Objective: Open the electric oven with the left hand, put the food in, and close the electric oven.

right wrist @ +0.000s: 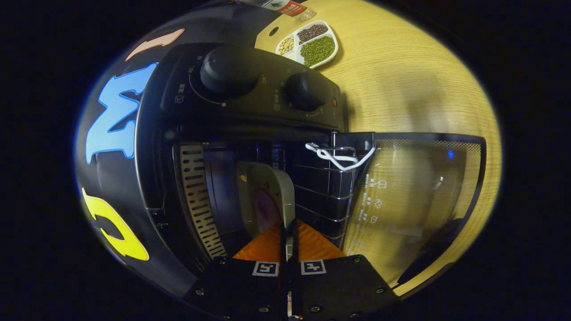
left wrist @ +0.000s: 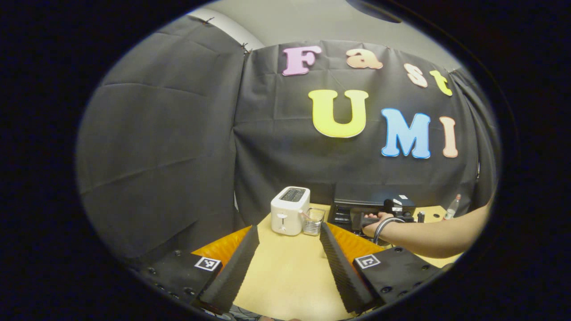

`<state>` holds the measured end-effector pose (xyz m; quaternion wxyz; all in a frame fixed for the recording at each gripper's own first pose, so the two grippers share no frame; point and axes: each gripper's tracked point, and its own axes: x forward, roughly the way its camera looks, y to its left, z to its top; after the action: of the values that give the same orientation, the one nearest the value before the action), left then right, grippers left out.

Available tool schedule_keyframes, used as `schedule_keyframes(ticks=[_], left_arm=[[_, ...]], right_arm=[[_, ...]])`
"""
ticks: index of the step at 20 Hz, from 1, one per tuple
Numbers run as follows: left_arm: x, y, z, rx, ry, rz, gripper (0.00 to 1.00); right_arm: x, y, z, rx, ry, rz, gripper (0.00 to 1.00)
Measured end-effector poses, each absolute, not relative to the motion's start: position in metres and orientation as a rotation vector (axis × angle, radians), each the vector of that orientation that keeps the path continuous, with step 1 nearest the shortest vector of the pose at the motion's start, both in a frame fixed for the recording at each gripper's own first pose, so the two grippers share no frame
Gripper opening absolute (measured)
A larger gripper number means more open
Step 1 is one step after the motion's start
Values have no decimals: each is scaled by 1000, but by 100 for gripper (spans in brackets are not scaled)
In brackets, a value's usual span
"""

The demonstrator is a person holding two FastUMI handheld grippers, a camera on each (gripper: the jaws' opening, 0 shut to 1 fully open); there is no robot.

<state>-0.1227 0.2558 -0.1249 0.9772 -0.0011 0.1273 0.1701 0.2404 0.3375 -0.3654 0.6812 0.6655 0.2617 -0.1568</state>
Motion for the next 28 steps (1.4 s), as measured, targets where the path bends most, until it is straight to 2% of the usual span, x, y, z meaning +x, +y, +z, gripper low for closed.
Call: schedule_keyframes(ticks=[1,4,6,7,8,12,14,15,17,18,19,21,25,28], left_arm=[[-123,253,-126,-4,261,339,94],[-114,245,-124,4,251,315,96],[-102,233,-121,9,242,295,96],[-96,227,-123,7,240,283,93],[-90,222,-125,3,244,272,94],[-58,192,-120,-12,220,201,94],[-41,180,-113,-3,203,157,97],[-31,172,-109,1,193,137,94],[-13,161,-101,-1,180,108,97],[-3,155,-99,-4,173,99,94],[4,153,-96,-3,164,100,97],[18,138,-94,1,158,71,97],[32,113,-87,-4,130,31,97],[31,97,-74,-5,88,11,96]], right_arm=[[240,337,-364,1490,598,-347,5],[236,340,-358,1493,628,-317,7],[222,347,-350,1431,673,-248,19],[213,350,-345,1392,694,-208,23],[205,351,-339,1361,708,-180,32],[159,348,-325,1109,849,-45,34],[145,335,-307,962,850,40,34],[138,326,-297,888,833,73,34],[125,303,-278,756,786,118,34],[119,288,-268,690,756,122,34],[113,275,-257,631,717,136,34],[102,244,-235,495,623,146,33],[80,183,-159,246,337,156,34],[50,140,-95,169,130,142,34]])
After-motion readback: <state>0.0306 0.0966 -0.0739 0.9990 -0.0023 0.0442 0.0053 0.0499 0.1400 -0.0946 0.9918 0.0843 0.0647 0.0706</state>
